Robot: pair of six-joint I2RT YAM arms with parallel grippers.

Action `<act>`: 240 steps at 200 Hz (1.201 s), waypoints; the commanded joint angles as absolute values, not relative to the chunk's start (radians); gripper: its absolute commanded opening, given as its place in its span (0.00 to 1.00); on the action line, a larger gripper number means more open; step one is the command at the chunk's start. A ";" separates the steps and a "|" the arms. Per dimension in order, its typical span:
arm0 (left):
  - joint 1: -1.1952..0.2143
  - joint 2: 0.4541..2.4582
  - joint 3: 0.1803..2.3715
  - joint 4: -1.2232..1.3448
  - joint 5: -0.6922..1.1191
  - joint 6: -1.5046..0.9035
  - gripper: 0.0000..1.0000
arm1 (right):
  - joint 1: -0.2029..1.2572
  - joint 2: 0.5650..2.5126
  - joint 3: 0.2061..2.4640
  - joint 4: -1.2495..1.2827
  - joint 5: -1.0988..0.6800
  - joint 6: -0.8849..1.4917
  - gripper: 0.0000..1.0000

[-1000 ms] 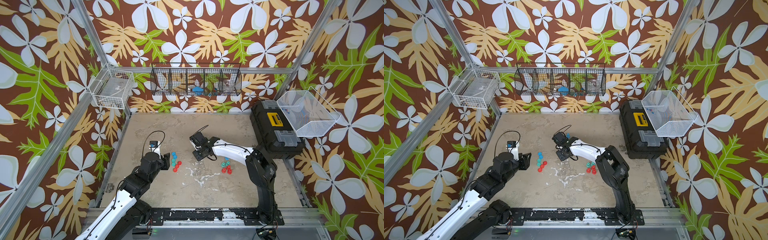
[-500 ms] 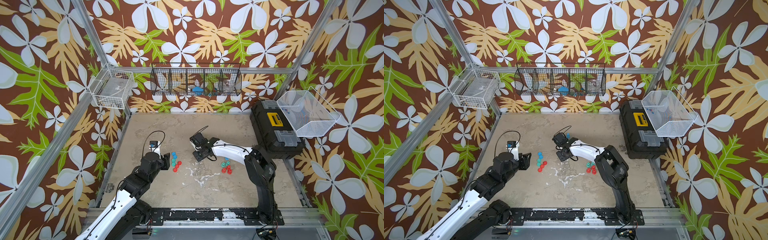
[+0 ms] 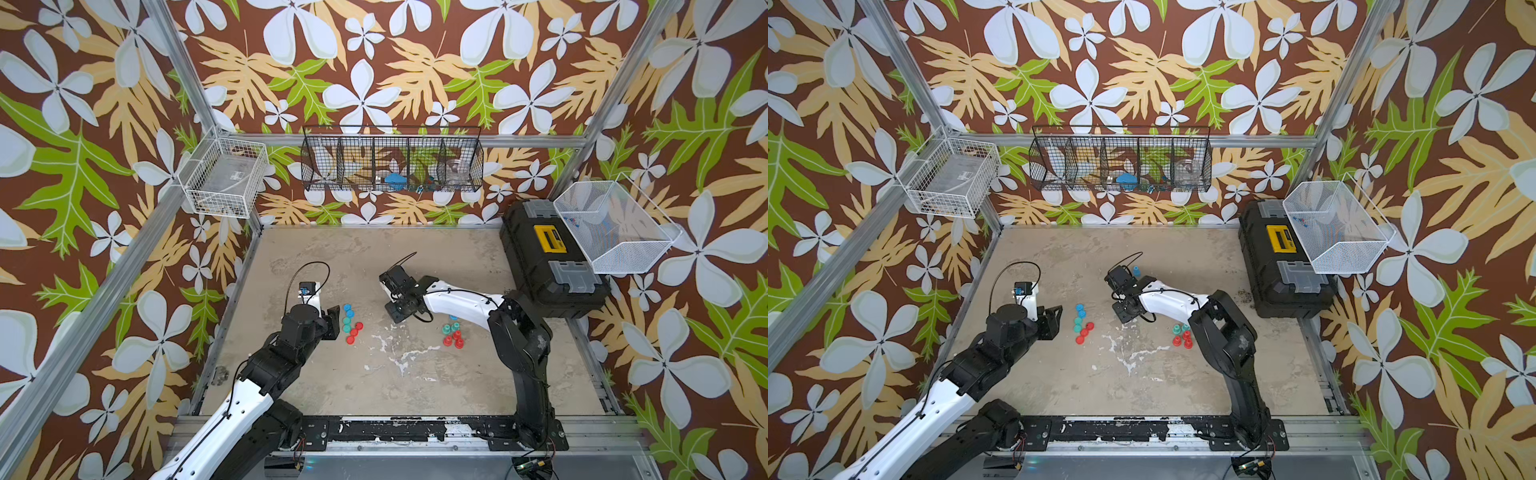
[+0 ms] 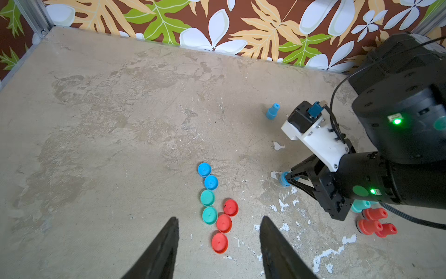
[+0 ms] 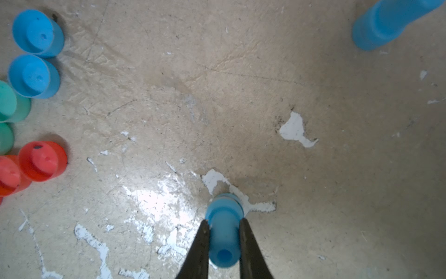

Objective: Close the stamp cap
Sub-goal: Close the cover of the stamp, then place the stamp at the center of the board.

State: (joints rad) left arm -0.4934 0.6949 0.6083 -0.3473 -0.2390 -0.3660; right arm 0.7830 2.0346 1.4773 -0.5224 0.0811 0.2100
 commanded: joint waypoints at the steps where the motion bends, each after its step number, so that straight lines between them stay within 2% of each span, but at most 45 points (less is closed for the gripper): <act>1: -0.492 0.695 0.611 -0.354 -0.244 -0.363 0.56 | 0.783 2.023 1.471 -0.530 0.092 0.225 0.13; 240: -0.492 0.698 0.611 -0.354 -0.242 -0.361 0.56 | 0.782 2.066 1.461 -0.542 0.103 0.215 0.13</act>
